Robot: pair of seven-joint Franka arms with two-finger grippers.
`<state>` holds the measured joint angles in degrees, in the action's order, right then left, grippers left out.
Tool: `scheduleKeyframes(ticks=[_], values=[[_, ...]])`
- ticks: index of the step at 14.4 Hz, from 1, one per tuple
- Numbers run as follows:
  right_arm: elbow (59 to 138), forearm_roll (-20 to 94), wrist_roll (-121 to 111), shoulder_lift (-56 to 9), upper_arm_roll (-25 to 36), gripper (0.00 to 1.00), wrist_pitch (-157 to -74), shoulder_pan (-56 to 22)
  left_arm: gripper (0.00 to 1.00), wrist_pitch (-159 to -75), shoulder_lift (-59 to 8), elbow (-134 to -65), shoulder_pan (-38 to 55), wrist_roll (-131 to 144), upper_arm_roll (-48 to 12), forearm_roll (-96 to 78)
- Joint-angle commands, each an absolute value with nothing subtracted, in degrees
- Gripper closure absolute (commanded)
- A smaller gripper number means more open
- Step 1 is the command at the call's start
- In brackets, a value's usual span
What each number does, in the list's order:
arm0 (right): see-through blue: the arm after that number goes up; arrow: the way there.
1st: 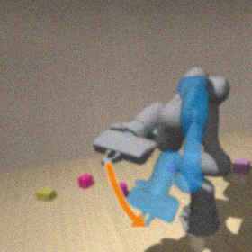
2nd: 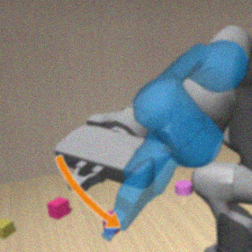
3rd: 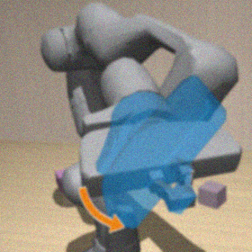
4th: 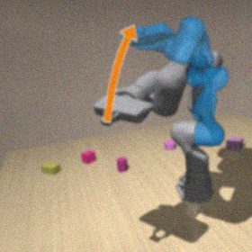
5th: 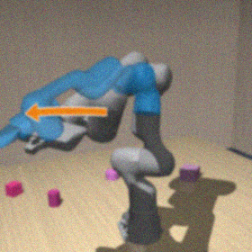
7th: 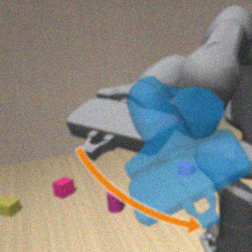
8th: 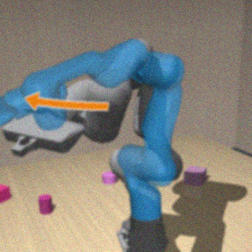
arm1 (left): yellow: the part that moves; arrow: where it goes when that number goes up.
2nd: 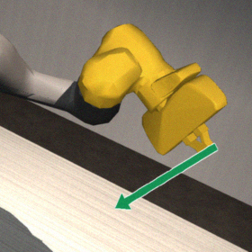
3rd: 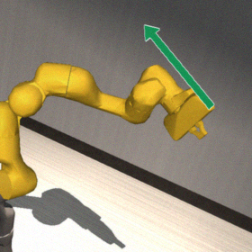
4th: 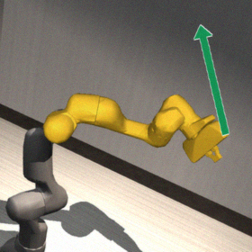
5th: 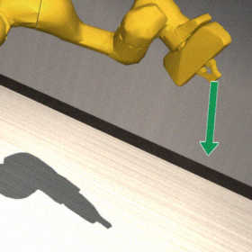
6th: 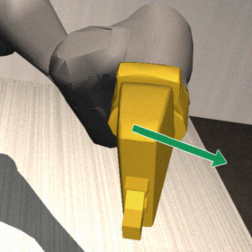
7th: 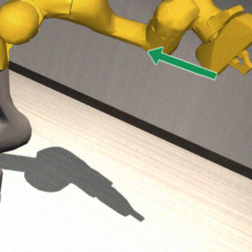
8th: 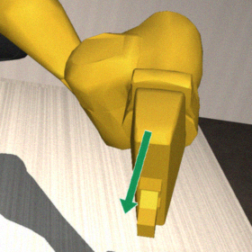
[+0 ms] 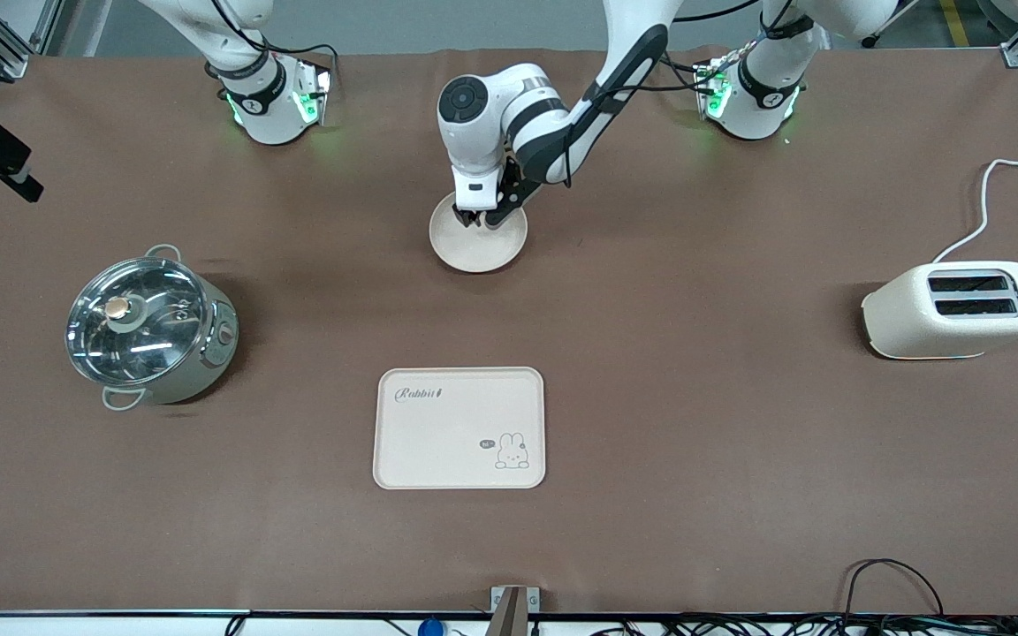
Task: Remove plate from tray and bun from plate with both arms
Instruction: 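Lower the left gripper into the plate and grasp the white bun, then lift the bun and carry it toward the toaster with the left gripper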
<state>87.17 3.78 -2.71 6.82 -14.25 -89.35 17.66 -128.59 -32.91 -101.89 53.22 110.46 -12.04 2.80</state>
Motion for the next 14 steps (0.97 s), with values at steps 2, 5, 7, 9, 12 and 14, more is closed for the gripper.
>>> scheduleKeyframes(ticks=[2, 5, 7, 9, 12, 14], values=[[85.0, 1.3, -2.9, 5.3, -10.2, 0.0, -86.6, 11.3, 0.28, -130.5, -35.1, -101.6, 55.3, 117.9, -11.6, 3.8], [84.5, 1.5, -3.3, 4.7, -0.2, 0.0, -86.6, 3.4, 0.34, -130.5, -36.1, -101.6, 55.4, 118.5, -11.7, 3.8], [83.5, 1.6, -3.2, 4.3, -0.3, 0.0, -86.3, 3.5, 0.43, -130.3, -36.7, -101.5, 55.4, 118.5, -11.7, 3.8], [83.6, 1.4, -3.1, 4.0, -0.2, 0.0, -84.7, 3.7, 0.56, -130.3, -36.7, -101.3, 55.2, 118.5, -11.7, 3.8], [83.8, 1.3, -3.1, 2.6, 0.0, 0.0, -83.5, 4.4, 0.79, -130.2, -36.7, -100.8, 54.8, 118.3, -11.6, 3.8], [84.3, 1.3, -2.9, 1.6, 0.0, 0.0, -83.1, 4.7, 0.84, -130.2, -36.5, -100.6, 54.6, 117.8, -11.3, 3.8]])
